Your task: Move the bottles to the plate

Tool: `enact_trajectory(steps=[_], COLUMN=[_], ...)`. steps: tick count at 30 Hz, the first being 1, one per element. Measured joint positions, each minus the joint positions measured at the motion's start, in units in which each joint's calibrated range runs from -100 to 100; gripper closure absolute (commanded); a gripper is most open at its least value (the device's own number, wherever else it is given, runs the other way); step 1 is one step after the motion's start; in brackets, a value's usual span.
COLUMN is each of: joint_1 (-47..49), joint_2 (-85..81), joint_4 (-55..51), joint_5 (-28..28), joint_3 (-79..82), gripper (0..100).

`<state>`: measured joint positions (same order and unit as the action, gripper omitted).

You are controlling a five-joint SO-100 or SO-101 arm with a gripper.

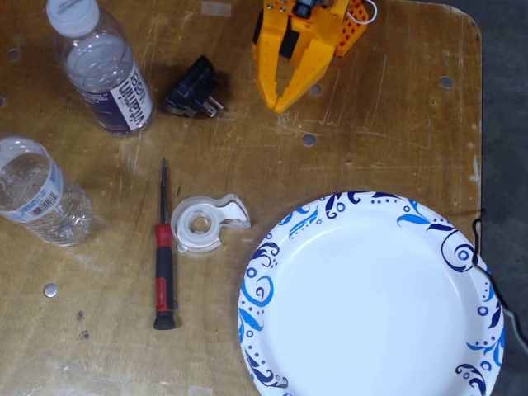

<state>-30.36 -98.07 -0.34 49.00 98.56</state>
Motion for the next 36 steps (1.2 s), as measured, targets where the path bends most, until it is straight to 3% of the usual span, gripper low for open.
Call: enact_trajectory(steps=[21,27,31,36], joint_1=[-2.73,-11.39,-19.96,-26.80], joint_2=[0.00,0.00,-0.08,-0.08], joint_4=[0.51,0.43,0.17,-6.89], joint_5=[-0.10,3.18,1.62,0.36], joint_3=[0.00,-3.33,-9.26,-15.56], gripper=[99,98,91,69])
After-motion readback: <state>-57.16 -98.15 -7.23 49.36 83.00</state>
